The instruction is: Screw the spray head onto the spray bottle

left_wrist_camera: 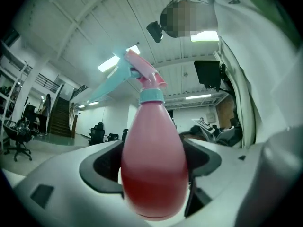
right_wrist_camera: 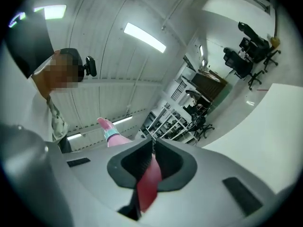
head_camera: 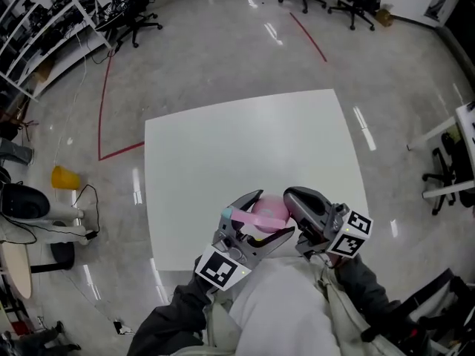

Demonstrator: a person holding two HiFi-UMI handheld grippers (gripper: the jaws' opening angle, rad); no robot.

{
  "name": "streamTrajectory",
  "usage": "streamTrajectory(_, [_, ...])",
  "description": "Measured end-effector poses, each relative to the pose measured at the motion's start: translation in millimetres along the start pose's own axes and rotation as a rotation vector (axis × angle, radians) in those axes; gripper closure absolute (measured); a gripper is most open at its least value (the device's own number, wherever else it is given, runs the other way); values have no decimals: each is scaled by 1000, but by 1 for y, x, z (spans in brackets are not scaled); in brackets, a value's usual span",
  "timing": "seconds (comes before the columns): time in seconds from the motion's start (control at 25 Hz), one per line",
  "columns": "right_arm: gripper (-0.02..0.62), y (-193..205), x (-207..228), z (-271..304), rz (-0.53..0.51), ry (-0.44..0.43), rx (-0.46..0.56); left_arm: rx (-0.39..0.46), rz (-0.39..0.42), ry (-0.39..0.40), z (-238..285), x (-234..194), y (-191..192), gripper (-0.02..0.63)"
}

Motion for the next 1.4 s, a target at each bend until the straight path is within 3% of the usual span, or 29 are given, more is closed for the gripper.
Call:
streamTrajectory(0.12, [600,5,-3,-2,31,-41,-14,-49,135,26,5,-2,-1,187])
streamTrajectory(0.48, [600,14,0,7,101,-129,-110,-32,148,25,1,-2,-1,179])
streamTrajectory(0.56, [600,12,-3,8,-16,-131,-135,-44,141,34,0,-2,0,179])
streamTrajectory(0.72, [591,7,-22,8,-442,-154,-281,-141,118,71,-4,-4,15,179])
streamTrajectory(0.76, [532,7,-30,11,-520,-185,-338,-169,108,76,-4,-6,20,179])
streamTrajectory(0.8, [433,7,-39,15,-581,-216,-381,-195,95,79,-4,-8,23,179])
streamTrajectory(0.88, [346,7,-56,21,-657,-253,-408,-244,75,80,-3,-8,31,179])
streamTrajectory(0.96, [345,6,-70,26,-666,-250,-355,-296,76,82,2,-6,40,179])
streamTrajectory(1.08, [359,3,-80,40,-675,-180,-249,-360,101,41,8,-6,47,179])
streamTrajectory(1.12, [463,4,-81,44,-695,-138,-238,-380,104,4,9,-7,49,179])
streamTrajectory(1.2, [463,6,-76,45,-713,-20,-255,-438,109,-87,11,-9,54,179])
streamTrajectory(1.32, [468,9,-66,46,-643,207,-239,-532,116,-208,15,-11,62,179])
streamTrajectory(1.4, [468,9,-69,48,-586,252,-185,-520,71,-236,18,-11,64,179])
Point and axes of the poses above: the fingertips, and each gripper's own axes: z forward along the fingers, x to its right, y out of its underside, the point moved 8 cm from there along -z, backward along the fingers, and after that the axes turned 6 degrees about y, right-handed, at the moved point
